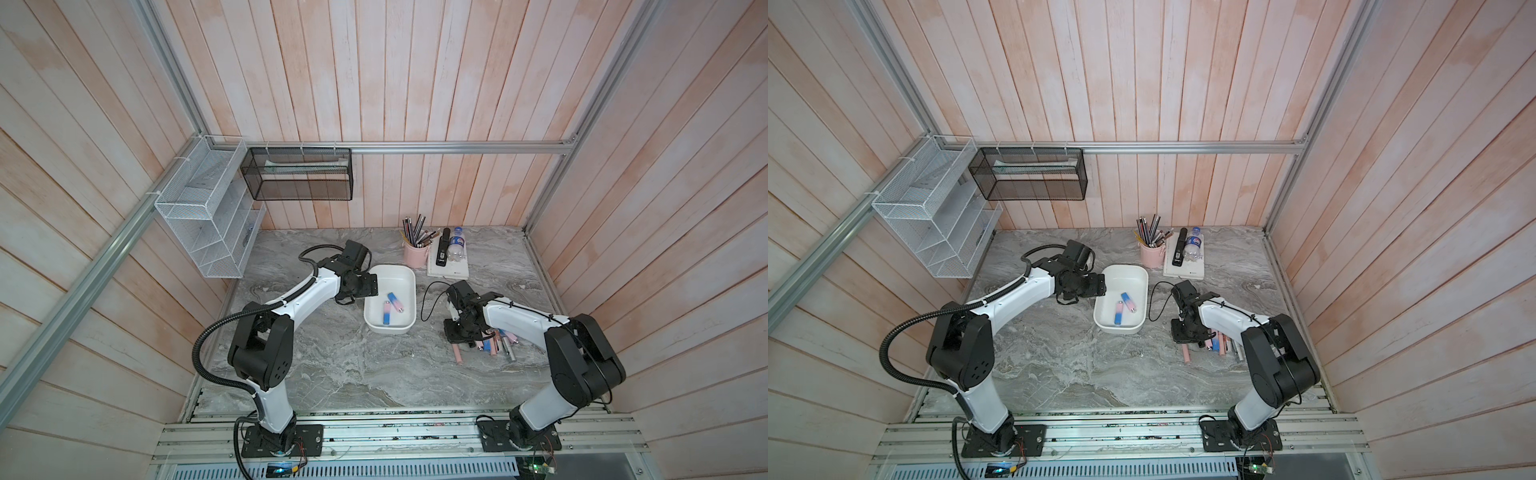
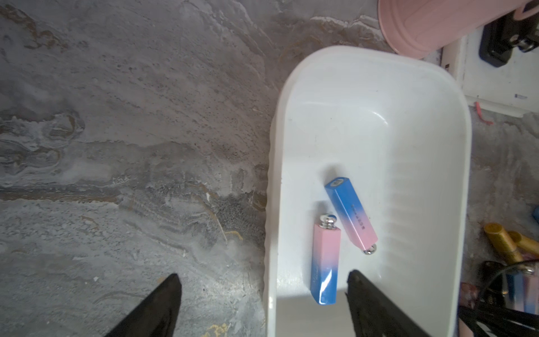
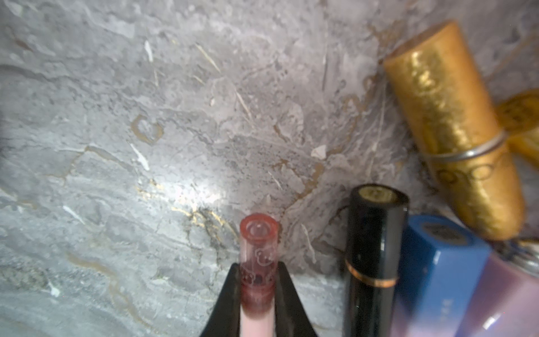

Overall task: Put the lipstick into the storage box
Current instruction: Pick up the lipstick at the center of the board.

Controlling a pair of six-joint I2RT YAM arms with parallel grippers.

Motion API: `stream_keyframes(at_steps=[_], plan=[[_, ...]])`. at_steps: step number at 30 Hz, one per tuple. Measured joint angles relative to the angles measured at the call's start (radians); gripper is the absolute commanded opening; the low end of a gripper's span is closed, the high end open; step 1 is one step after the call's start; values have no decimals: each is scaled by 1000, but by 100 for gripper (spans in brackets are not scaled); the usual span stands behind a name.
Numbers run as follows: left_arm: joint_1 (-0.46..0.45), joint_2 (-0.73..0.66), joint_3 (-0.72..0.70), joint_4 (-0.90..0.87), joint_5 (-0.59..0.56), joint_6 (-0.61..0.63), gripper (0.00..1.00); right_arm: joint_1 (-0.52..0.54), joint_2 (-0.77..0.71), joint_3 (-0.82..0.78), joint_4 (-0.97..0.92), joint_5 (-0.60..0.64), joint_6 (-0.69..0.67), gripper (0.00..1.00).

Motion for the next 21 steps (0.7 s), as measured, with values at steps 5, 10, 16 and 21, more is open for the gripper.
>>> stream_keyframes(at_steps=[5, 10, 16, 21], plan=[[61, -6, -1, 19, 31, 18, 90, 34, 18, 66, -63, 35, 36, 13], [64, -51, -21, 36, 50, 39, 90, 58, 18, 184, -146, 71, 66, 13], [75, -98, -64, 45, 61, 55, 90, 88, 20, 390, -217, 119, 81, 13], [101, -116, -78, 45, 61, 70, 90, 133, 105, 570, -233, 137, 77, 13]])
